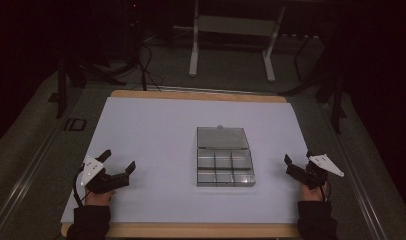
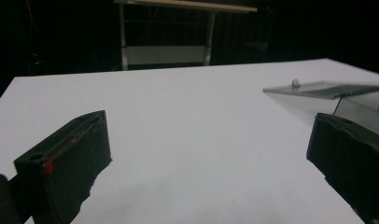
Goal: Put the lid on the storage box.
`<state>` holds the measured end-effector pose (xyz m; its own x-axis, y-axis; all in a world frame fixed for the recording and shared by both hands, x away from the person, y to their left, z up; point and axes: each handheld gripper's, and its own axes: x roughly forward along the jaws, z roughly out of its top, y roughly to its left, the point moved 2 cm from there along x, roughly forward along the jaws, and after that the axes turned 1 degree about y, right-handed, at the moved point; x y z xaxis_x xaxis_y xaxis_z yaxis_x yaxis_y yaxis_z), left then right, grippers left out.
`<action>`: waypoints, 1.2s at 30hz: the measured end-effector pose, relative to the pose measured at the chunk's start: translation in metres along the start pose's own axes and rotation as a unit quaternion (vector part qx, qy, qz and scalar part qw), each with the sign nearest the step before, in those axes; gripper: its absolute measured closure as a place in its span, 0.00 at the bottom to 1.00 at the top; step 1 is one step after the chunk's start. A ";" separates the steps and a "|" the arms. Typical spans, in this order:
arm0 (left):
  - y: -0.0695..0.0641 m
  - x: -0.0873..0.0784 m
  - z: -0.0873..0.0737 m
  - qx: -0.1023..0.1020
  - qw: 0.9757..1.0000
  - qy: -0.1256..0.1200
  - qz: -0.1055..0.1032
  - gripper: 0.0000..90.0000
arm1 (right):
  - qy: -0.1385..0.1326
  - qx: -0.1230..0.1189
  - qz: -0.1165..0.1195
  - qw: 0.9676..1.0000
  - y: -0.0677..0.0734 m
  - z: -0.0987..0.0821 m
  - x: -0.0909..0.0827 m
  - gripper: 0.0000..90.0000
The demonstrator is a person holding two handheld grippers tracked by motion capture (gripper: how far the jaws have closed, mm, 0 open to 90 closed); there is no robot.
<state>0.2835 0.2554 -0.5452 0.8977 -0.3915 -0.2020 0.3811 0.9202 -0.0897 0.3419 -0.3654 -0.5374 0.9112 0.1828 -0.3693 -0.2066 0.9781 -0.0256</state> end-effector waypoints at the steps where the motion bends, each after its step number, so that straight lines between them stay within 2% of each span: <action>1: -0.001 0.000 0.000 0.006 1.000 0.002 0.002 0.00 | 0.000 -0.001 -0.001 1.000 0.000 0.000 0.000 0.14; 5: -0.007 0.000 -0.001 0.035 0.999 0.003 0.007 0.00 | 0.019 0.006 -0.011 1.000 0.001 -0.001 -0.004 0.15; 7: -0.007 0.000 -0.001 0.033 0.999 0.005 0.001 0.00 | 0.026 0.012 -0.014 0.999 0.001 -0.003 -0.006 0.15; 8: -0.007 0.001 -0.001 0.031 0.999 0.005 0.004 0.00 | 0.032 0.020 -0.016 0.999 0.001 -0.005 -0.010 0.15; 10: -0.007 0.001 -0.001 0.030 1.000 0.008 0.003 0.00 | 0.035 0.016 -0.015 0.999 0.001 -0.005 -0.010 0.15; 13: -0.005 0.002 0.000 0.020 1.000 0.013 0.002 0.00 | 0.040 -0.004 -0.021 0.999 0.005 -0.005 -0.008 0.14; 15: -0.002 0.003 0.000 0.005 1.000 0.015 -0.009 0.00 | 0.040 -0.013 -0.025 0.999 0.007 -0.005 -0.008 0.14; 16: 0.000 0.004 0.001 -0.006 1.000 0.018 -0.007 0.00 | 0.040 -0.015 -0.025 0.999 0.007 -0.005 -0.008 0.14; 21: -0.001 0.013 0.004 -0.040 0.998 0.042 -0.034 0.00 | 0.036 -0.013 -0.021 0.999 0.009 -0.004 -0.007 0.14; 24: -0.009 0.025 0.010 -0.045 0.996 0.054 -0.059 0.00 | 0.031 -0.020 -0.019 0.999 0.011 -0.003 -0.007 0.13; 27: -0.020 0.038 0.016 -0.030 0.995 0.063 -0.073 0.00 | 0.027 -0.025 -0.016 0.999 0.012 -0.003 -0.008 0.13; 28: -0.026 0.044 0.020 -0.027 0.994 0.064 -0.084 0.00 | 0.027 -0.025 -0.016 0.999 0.012 -0.003 -0.008 0.13; 31: -0.033 0.051 0.025 -0.019 0.993 0.069 -0.096 0.00 | 0.028 -0.015 -0.013 0.999 0.010 -0.004 -0.008 0.13; 32: -0.041 0.057 0.031 -0.012 0.992 0.073 -0.105 0.00 | 0.027 -0.014 -0.012 0.999 0.010 -0.004 -0.008 0.13; 36: -0.051 0.069 0.041 -0.006 0.990 0.089 -0.106 0.00 | 0.028 -0.017 -0.011 0.999 0.011 -0.004 -0.008 0.13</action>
<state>0.3350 0.1817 -0.5147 0.7446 -0.5709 -0.3459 0.5531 0.8178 -0.1592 0.3315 -0.3567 -0.5381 0.8945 0.1545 -0.4196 -0.1995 0.9777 -0.0652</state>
